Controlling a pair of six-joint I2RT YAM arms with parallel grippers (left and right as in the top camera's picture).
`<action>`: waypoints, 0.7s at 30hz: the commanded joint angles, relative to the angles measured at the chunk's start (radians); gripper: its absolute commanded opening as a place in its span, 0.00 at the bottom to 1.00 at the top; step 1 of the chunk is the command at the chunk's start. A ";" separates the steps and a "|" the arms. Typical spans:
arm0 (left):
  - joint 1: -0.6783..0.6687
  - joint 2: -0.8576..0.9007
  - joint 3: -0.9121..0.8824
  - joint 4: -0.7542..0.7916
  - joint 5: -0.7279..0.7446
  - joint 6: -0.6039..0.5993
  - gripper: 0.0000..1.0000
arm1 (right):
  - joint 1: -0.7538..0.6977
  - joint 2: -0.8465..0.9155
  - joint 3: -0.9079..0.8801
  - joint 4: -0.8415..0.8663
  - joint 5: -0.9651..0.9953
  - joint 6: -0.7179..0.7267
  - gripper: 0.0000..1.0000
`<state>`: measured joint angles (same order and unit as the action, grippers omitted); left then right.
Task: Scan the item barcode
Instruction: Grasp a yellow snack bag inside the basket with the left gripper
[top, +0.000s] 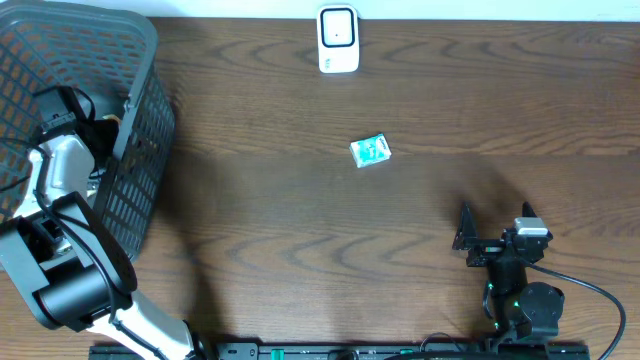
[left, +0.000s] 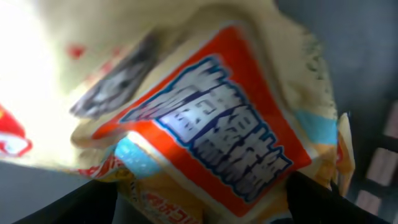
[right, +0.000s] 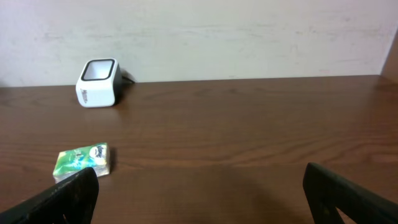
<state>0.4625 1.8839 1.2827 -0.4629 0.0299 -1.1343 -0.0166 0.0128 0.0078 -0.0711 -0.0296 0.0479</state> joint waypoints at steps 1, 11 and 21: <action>0.002 0.007 -0.014 0.041 -0.024 0.118 0.86 | -0.004 -0.001 -0.002 -0.004 0.001 0.003 0.99; 0.004 0.007 -0.014 0.088 -0.140 0.334 0.98 | -0.004 -0.001 -0.002 -0.004 0.001 0.003 0.99; 0.007 0.029 -0.015 0.113 -0.146 0.401 0.98 | -0.004 -0.001 -0.002 -0.004 0.001 0.003 0.99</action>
<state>0.4625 1.8843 1.2812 -0.3656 -0.0807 -0.7750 -0.0166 0.0128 0.0078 -0.0711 -0.0296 0.0479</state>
